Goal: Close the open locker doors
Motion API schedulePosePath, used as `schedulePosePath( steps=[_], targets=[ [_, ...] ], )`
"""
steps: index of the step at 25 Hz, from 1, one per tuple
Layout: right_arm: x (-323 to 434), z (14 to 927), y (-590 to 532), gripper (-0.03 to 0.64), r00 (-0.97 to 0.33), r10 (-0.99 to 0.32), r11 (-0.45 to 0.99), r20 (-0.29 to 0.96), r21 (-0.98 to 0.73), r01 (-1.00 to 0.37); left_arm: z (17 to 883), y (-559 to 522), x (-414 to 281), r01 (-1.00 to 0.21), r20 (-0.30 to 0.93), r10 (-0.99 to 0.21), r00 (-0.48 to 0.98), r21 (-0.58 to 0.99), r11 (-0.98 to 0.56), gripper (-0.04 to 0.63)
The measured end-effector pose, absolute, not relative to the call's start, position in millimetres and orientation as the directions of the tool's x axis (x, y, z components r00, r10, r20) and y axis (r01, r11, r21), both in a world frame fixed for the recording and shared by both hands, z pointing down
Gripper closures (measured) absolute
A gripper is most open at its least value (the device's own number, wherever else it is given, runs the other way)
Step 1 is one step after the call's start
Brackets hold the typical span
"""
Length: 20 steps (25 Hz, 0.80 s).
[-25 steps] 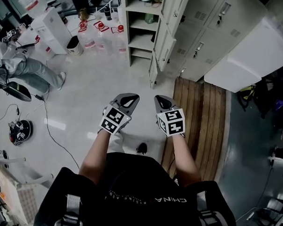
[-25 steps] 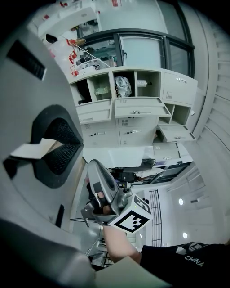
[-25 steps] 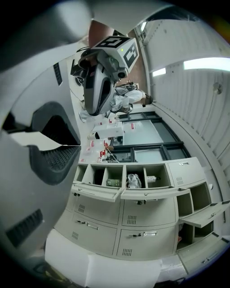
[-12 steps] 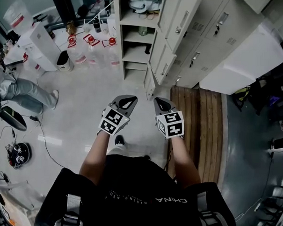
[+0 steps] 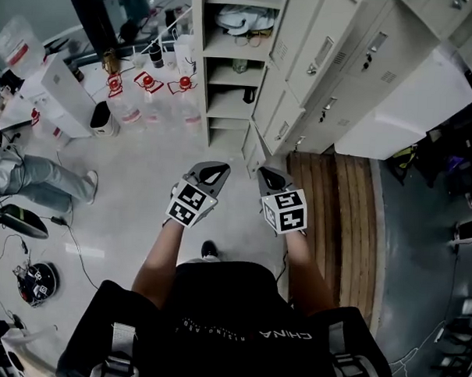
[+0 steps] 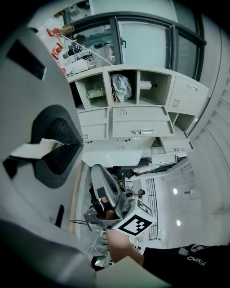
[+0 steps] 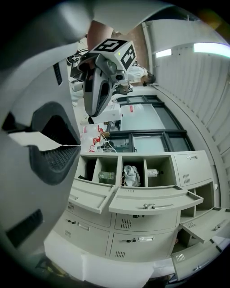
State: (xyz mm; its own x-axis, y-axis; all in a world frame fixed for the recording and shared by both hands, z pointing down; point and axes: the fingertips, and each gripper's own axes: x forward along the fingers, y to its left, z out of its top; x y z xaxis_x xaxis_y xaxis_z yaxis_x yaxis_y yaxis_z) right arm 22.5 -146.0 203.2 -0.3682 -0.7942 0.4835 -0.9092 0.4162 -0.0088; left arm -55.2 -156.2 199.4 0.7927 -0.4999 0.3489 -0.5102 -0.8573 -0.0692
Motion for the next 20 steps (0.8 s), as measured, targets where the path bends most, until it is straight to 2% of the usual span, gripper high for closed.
schedulePosePath(
  steps=[20],
  targets=[
    [78.4,180.9,-195.5,0.588,-0.413,-0.778,0.48,0.473,0.025,-0.877,186.1,-195.5,6.1,-0.573,0.336,-0.556,0.761,-0.055,-0.818,0.575]
  ],
)
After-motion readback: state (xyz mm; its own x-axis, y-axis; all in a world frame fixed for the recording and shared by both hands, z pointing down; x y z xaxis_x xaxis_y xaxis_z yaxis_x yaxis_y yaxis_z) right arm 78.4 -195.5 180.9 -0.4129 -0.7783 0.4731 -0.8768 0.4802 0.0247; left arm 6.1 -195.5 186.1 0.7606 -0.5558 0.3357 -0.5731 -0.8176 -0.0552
